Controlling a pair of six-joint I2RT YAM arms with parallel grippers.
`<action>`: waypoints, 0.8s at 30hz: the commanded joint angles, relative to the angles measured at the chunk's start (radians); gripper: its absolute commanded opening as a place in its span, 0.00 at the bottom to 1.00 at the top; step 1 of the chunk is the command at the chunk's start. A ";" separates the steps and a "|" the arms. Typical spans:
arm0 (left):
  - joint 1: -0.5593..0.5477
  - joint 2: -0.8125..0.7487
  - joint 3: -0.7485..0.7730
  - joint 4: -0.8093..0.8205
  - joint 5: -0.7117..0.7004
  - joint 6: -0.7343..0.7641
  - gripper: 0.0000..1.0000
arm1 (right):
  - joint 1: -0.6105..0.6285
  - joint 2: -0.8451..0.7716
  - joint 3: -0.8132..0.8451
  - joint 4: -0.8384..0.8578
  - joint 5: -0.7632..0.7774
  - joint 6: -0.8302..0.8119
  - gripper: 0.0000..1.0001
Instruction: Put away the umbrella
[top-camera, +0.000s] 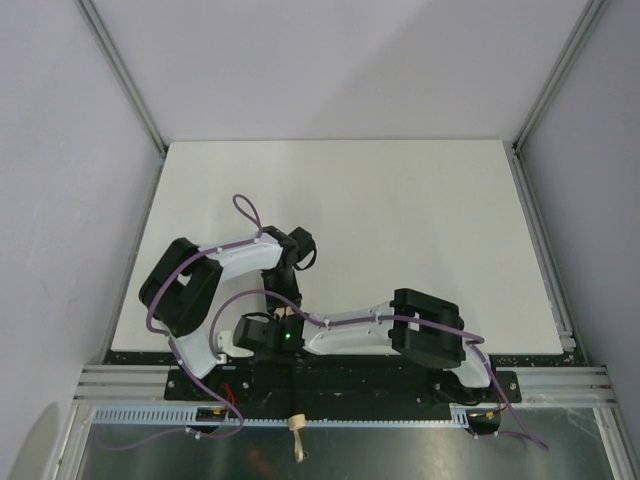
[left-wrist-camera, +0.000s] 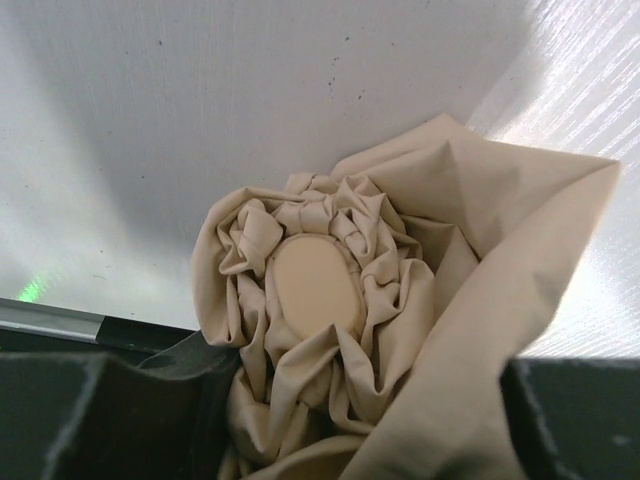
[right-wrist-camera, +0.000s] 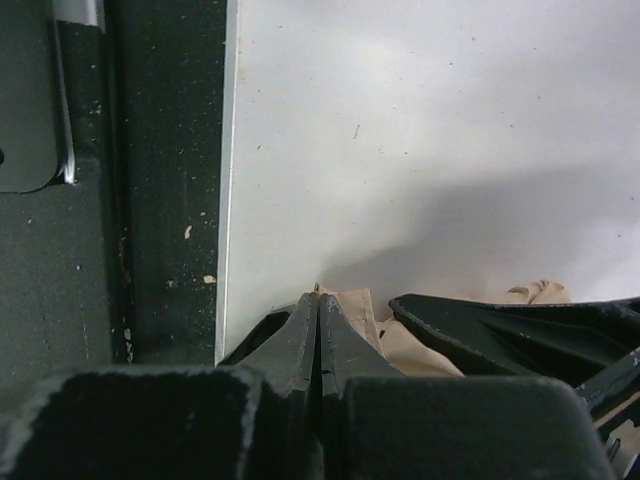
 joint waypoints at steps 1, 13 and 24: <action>0.002 0.061 -0.058 -0.011 -0.296 0.043 0.00 | 0.028 0.144 -0.033 -0.329 -0.227 -0.016 0.00; 0.001 0.078 -0.057 -0.010 -0.326 0.071 0.00 | 0.023 0.132 -0.056 -0.366 -0.289 -0.011 0.09; 0.001 0.058 -0.063 0.036 -0.292 0.094 0.00 | -0.031 0.003 -0.153 -0.313 -0.370 0.055 0.21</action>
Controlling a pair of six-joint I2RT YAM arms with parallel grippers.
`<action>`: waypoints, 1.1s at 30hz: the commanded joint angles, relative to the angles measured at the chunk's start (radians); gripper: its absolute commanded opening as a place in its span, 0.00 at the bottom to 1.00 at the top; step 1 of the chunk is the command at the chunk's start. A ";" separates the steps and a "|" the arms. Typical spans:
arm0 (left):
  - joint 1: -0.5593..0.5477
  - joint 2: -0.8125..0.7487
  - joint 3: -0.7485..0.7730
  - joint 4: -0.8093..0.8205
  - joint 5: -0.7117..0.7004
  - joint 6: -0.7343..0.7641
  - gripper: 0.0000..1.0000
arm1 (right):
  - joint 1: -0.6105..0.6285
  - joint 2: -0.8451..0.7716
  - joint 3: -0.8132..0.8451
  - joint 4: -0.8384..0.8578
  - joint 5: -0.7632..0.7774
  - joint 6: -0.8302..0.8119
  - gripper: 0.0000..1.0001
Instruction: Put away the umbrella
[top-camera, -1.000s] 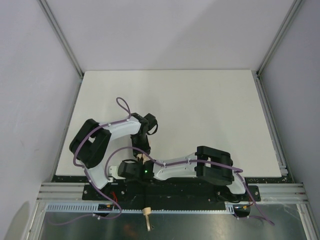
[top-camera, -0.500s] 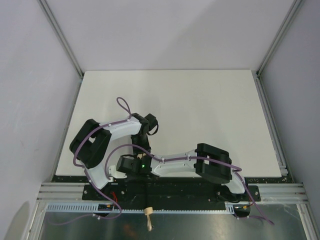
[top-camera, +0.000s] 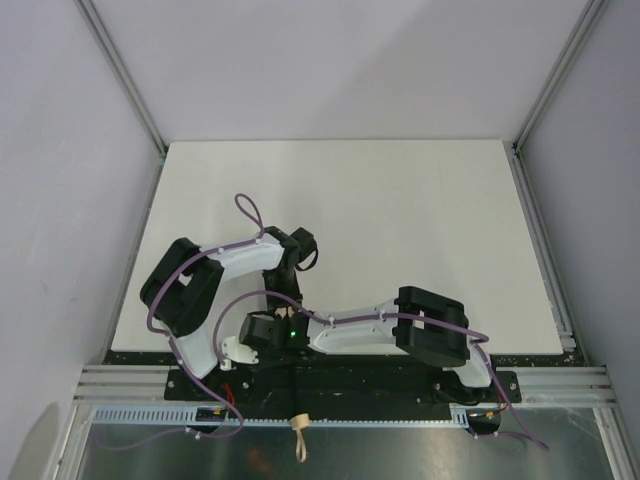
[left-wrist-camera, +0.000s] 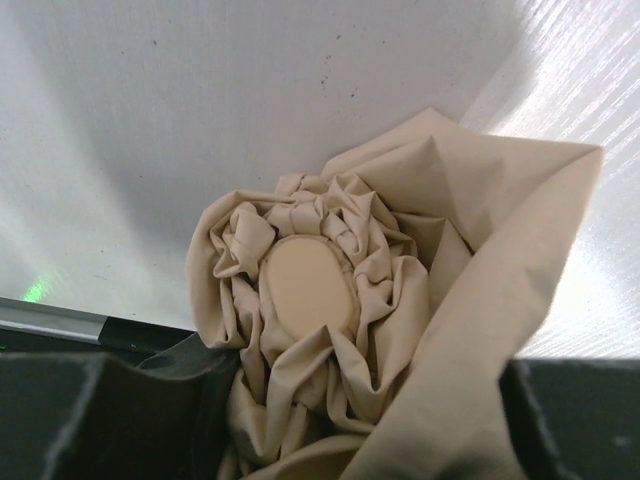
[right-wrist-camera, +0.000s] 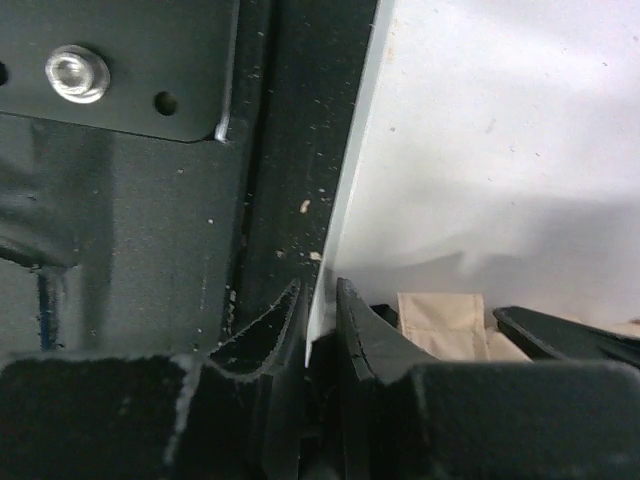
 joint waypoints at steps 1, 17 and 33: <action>0.014 0.048 -0.069 0.043 -0.273 0.099 0.00 | -0.015 0.017 -0.129 -0.261 -0.132 0.067 0.21; 0.093 -0.117 0.048 0.140 -0.092 0.072 0.00 | -0.068 -0.678 -0.252 0.358 -0.206 0.467 0.48; 0.182 -0.453 0.344 0.645 -0.221 0.560 0.00 | -0.447 -1.267 -0.522 0.111 0.016 0.818 0.53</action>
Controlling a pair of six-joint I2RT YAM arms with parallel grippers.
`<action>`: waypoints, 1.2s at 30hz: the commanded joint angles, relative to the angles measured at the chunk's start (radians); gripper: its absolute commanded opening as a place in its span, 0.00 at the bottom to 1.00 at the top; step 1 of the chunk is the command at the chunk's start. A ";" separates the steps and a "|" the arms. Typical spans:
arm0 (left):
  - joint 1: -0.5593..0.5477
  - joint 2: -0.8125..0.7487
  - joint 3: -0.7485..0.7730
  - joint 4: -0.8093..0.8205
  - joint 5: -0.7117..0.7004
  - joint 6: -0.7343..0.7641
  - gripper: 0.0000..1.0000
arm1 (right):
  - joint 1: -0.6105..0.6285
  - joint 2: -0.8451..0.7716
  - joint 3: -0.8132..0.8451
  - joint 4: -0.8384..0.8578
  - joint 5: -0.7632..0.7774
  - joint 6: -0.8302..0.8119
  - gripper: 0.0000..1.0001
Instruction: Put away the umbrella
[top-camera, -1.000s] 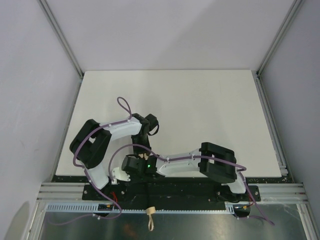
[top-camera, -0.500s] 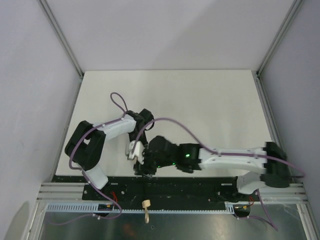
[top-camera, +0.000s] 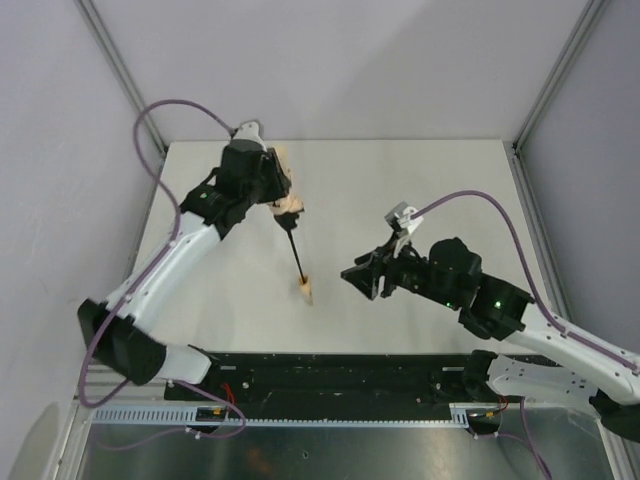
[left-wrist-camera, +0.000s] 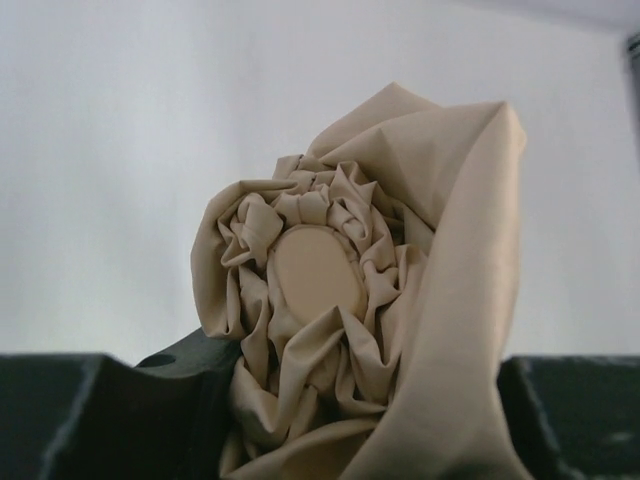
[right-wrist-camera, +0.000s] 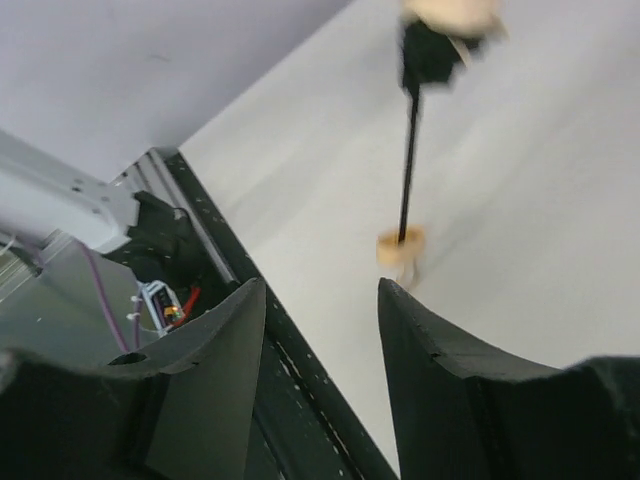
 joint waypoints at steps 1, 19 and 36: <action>-0.009 -0.171 -0.094 0.383 -0.071 0.269 0.00 | -0.071 -0.112 -0.052 -0.108 0.043 0.083 0.54; -0.375 -0.280 -1.161 1.534 -0.209 0.321 0.00 | -0.162 -0.207 -0.259 -0.095 -0.125 0.155 0.54; -0.249 -0.711 -1.141 1.493 0.640 -0.207 0.00 | -0.240 0.079 -0.223 0.309 -0.638 0.219 0.71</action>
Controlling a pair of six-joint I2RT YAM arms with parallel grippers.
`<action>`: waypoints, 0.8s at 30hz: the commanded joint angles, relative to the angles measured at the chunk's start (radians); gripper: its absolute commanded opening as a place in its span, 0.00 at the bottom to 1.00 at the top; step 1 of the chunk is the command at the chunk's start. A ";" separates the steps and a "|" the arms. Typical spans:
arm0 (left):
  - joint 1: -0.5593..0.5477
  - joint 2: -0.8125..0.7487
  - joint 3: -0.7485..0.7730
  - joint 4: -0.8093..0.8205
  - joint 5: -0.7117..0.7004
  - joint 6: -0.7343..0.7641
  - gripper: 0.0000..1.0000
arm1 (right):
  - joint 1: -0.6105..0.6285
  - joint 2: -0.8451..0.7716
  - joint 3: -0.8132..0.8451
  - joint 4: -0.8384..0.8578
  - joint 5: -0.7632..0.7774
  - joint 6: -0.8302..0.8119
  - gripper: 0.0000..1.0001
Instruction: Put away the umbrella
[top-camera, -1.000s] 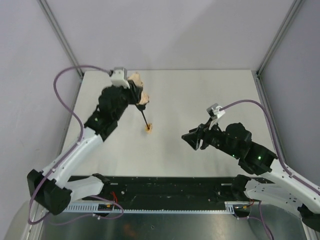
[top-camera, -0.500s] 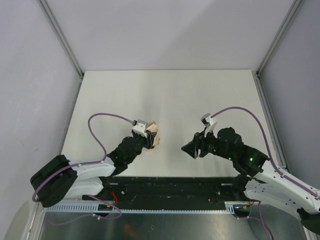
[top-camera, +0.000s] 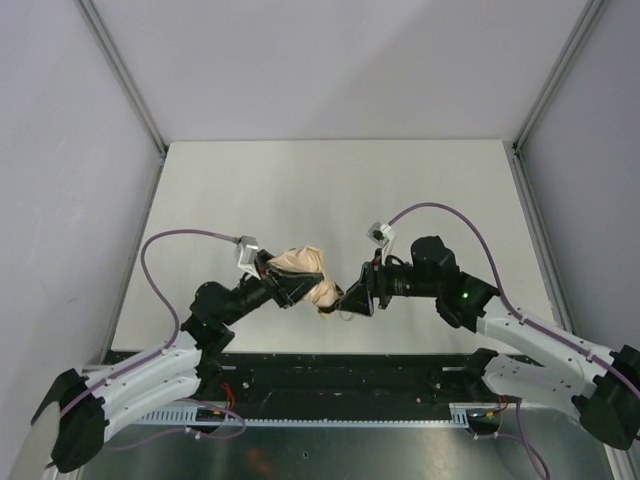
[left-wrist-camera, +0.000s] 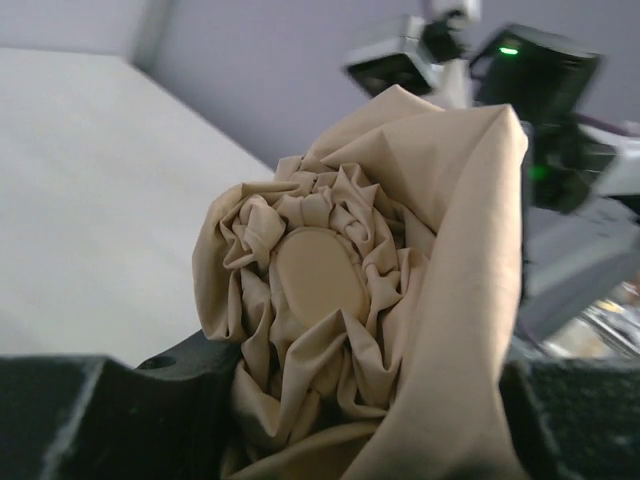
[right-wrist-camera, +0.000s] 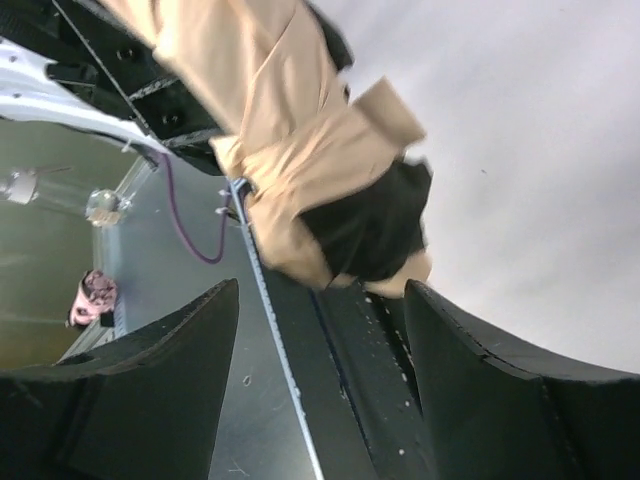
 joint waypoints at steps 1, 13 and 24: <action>0.010 -0.025 0.079 0.083 0.242 -0.182 0.00 | 0.007 0.030 0.057 0.204 -0.132 0.036 0.72; 0.013 0.090 0.208 0.125 0.429 -0.208 0.00 | 0.106 0.103 0.061 0.361 -0.168 0.074 0.64; 0.074 0.147 0.212 0.134 0.479 -0.245 0.61 | 0.130 0.141 0.041 0.465 -0.100 0.161 0.10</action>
